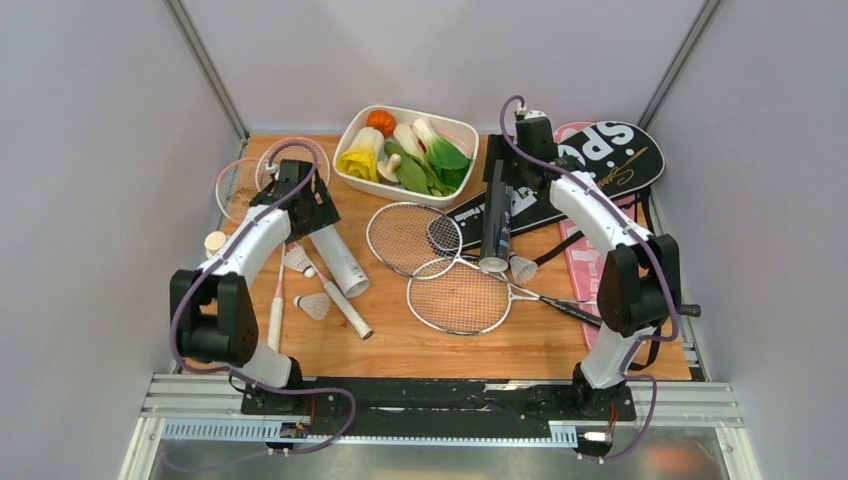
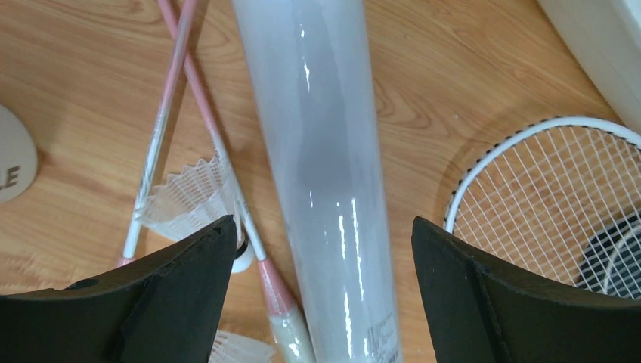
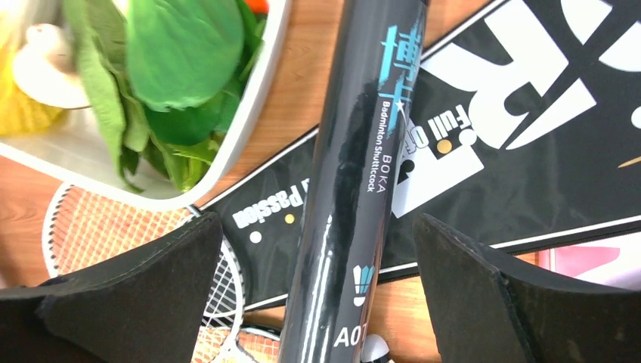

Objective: Pack up the badminton gear
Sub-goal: Place the shuttle tube at the center of the board, then pick up the shuttle tube at the center of the board.

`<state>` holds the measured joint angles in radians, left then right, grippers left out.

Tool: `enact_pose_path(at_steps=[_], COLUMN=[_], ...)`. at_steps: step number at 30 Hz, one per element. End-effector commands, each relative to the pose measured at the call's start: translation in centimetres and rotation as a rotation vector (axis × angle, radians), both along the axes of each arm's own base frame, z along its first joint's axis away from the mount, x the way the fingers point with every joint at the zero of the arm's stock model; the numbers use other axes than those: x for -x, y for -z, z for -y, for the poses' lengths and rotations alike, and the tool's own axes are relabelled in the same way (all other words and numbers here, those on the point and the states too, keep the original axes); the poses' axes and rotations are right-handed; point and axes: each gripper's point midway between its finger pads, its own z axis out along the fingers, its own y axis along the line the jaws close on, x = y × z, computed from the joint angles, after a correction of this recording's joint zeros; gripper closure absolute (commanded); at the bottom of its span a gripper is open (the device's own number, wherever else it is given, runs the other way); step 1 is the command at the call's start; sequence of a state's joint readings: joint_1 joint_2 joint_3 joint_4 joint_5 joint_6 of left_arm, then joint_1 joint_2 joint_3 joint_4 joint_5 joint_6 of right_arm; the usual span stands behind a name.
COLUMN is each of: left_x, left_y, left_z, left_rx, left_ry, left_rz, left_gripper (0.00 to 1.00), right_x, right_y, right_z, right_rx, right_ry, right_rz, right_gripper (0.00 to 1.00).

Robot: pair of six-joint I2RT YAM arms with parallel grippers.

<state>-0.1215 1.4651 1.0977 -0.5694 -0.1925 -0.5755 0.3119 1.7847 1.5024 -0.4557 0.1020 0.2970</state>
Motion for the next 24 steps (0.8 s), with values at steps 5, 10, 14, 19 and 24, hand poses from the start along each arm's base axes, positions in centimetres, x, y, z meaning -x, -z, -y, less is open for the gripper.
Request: enact_pose_path(at_steps=[5, 10, 14, 19, 24], left_x=[-3.8, -4.4, -3.8, -3.2, -2.9], left_y=[1.7, 3.5, 4.6, 6.0, 7.0], left_z=[-0.1, 0.0, -0.2, -0.3, 0.2], left_rx=[0.058, 0.064, 0.058, 0.057, 0.084], left_ry=[-0.053, -0.065, -0.084, -0.092, -0.093], left_rz=[-0.016, -0.067, -0.103, -0.118, -0.120], left_gripper=[0.11, 0.13, 0.13, 0.14, 0.30], right_x=[1.6, 1.5, 1.3, 1.5, 1.9], right_y=[-4.7, -4.4, -4.3, -4.5, -5.7], right_z=[-2.2, -2.9, -3.3, -3.6, -3.8], right_rx=[-0.070, -0.095, -0.105, -0.115, -0.131], right_ry=[-0.155, -0.180, -0.191, -0.207, -0.224], right_rz=[0.099, 0.094, 0.090, 0.094, 0.116], right_gripper=[0.01, 0.02, 0.02, 0.03, 0.04])
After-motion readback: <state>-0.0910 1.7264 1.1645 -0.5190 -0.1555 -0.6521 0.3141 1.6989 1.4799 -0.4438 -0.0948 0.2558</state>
